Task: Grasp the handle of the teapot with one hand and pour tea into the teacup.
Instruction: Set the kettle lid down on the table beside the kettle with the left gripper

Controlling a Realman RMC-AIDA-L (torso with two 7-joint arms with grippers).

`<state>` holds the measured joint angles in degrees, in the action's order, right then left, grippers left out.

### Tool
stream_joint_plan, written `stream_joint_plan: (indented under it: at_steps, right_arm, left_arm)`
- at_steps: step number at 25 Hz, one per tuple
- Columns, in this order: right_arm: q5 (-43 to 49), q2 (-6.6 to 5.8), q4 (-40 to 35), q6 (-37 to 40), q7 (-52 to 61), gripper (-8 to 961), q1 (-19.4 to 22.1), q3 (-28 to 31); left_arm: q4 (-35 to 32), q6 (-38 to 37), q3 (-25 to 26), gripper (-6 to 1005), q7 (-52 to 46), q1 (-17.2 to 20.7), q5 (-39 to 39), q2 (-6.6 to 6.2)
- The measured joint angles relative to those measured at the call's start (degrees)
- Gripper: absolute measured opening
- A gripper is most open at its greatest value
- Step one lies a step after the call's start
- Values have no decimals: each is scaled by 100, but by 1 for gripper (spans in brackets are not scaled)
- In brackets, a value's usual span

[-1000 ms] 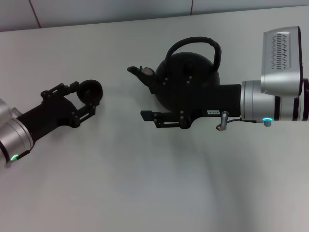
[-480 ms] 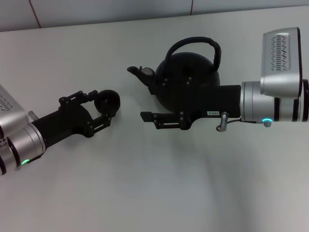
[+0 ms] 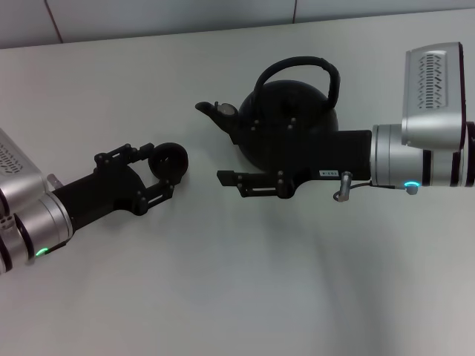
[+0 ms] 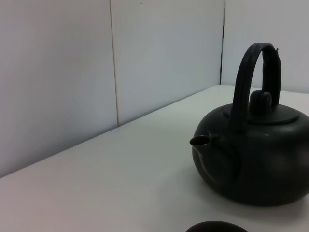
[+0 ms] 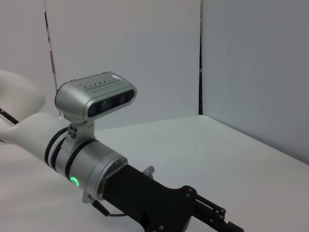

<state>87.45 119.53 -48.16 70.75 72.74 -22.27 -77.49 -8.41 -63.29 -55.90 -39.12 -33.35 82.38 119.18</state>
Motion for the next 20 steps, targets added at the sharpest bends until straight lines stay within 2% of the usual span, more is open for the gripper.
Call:
stream_joint_plan:
  at_steps: [20]
  right_arm:
    - [0,-8,0,0,0,620,-14,-12]
  left_arm:
    - [18,56,-88,656,-64,-12,6,0]
